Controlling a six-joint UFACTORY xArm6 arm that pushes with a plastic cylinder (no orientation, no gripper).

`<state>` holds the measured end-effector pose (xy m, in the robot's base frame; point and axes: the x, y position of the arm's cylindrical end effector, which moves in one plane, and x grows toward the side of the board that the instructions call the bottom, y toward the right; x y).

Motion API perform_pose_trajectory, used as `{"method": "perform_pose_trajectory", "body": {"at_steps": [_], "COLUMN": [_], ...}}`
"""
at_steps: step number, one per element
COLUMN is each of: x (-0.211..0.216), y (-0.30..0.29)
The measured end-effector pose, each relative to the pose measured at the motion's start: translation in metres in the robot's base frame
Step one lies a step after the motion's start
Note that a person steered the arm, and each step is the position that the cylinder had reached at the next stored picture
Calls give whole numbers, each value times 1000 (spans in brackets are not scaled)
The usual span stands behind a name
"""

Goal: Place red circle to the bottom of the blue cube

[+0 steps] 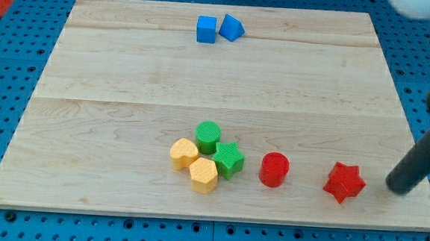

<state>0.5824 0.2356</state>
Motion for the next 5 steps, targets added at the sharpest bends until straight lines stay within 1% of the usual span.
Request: {"method": "perform_pose_trajectory", "body": {"at_steps": [1,2,3,4,5], "x": [19,17,7,3,-9], "y": [-49,-151,-172,-159,-180]}}
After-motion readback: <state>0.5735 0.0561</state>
